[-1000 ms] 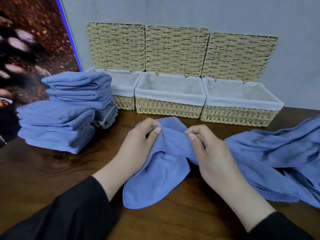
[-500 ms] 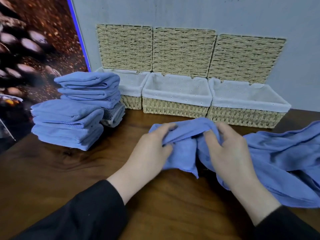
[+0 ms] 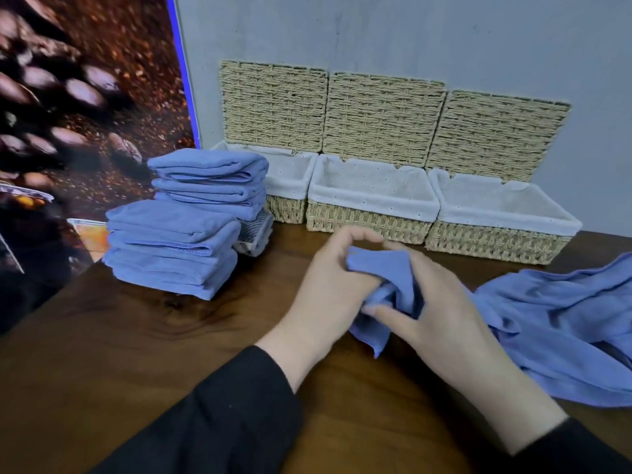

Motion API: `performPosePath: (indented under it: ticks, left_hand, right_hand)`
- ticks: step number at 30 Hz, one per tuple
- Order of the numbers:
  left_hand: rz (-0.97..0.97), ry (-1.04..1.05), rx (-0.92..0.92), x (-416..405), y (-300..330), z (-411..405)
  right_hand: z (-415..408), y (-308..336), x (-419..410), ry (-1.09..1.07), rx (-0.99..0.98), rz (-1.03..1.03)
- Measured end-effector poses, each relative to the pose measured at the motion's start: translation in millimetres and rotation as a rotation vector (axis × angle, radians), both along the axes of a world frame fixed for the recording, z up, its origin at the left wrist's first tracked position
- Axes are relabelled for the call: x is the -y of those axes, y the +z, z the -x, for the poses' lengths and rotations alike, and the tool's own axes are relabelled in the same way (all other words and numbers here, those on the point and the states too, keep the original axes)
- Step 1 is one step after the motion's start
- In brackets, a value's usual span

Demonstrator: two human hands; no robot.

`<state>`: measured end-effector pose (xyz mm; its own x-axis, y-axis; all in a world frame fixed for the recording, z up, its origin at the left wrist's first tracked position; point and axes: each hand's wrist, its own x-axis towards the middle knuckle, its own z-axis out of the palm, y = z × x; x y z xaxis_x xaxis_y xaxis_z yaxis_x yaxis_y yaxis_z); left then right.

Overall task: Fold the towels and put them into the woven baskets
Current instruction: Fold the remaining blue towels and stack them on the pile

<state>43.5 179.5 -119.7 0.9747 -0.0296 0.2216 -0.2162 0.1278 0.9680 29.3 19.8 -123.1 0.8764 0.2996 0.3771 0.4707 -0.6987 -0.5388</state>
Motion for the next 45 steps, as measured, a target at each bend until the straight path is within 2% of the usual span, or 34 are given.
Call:
performPosePath:
  ticks: [3,4,6,8,9,11,16,18,20,22,24,26,30,33,35,37,39,40,42,45]
  left_hand:
    - [0.062,-0.021,-0.006,-1,-5,-1]
    - [-0.004,-0.063,-0.013,-3,-10,-1]
    - [-0.268,-0.166,-0.009,-2,-19,1]
    - [-0.518,-0.175,0.055,2,-28,5]
    - [-0.575,-0.159,0.113,5,-32,6]
    - [-0.537,-0.096,0.168,8,-33,10]
    - [-0.188,0.155,-0.046,-13,-17,8]
    - [-0.159,0.18,-0.061,-30,1,7]
    - [-0.304,0.058,0.016,-49,22,11]
    - [-0.616,-0.078,0.091,-68,42,17]
    - [-0.915,-0.006,0.164,-83,58,18]
    - [-0.984,0.179,0.193,-93,74,18]
    - [-0.857,0.372,0.19,-94,104,27]
    - [-0.488,0.363,0.075,-88,119,36]
    - [-0.173,0.254,-0.018,-79,130,46]
    - [0.084,0.12,0.026,-69,145,55]
    - [0.281,0.072,0.208,-62,167,61]
    - [0.353,0.066,0.306,-61,180,64]
    - [0.366,0.082,0.441,-61,205,68]
    - [0.138,0.28,0.443,-60,223,71]
  right_hand:
    - [0,-5,-7,-0.085,0.005,-0.221]
    - [1,-5,-6,-0.144,-0.025,-0.317]
    - [2,-3,-2,-0.261,-0.03,-0.456]
    - [4,-1,1,-0.356,-0.013,-0.495]
    - [3,1,3,-0.391,0.0,-0.514]
    - [2,3,7,-0.428,0.019,-0.56]
    - [4,5,14,-0.442,0.02,-0.564]
    - [6,13,16,-0.445,0.026,-0.601]
    - [10,28,21,-0.467,0.063,-0.646]
    - [15,46,32,-0.481,0.106,-0.578]
    - [20,66,42,-0.498,0.132,-0.475]
    - [26,86,51,-0.513,0.152,-0.405]
    - [36,119,65,-0.55,0.176,-0.252]
    - [43,141,78,-0.561,0.196,-0.241]
    - [50,157,82,-0.545,0.184,-0.286]
    - [60,175,78,-0.427,0.126,-0.515]
    - [74,195,72,-0.202,0.015,-0.89]
    - [80,205,69,-0.105,-0.015,-1.016]
    - [87,224,66,-0.061,-0.006,-1.096]
    - [86,228,70,-0.195,0.032,-1.07]
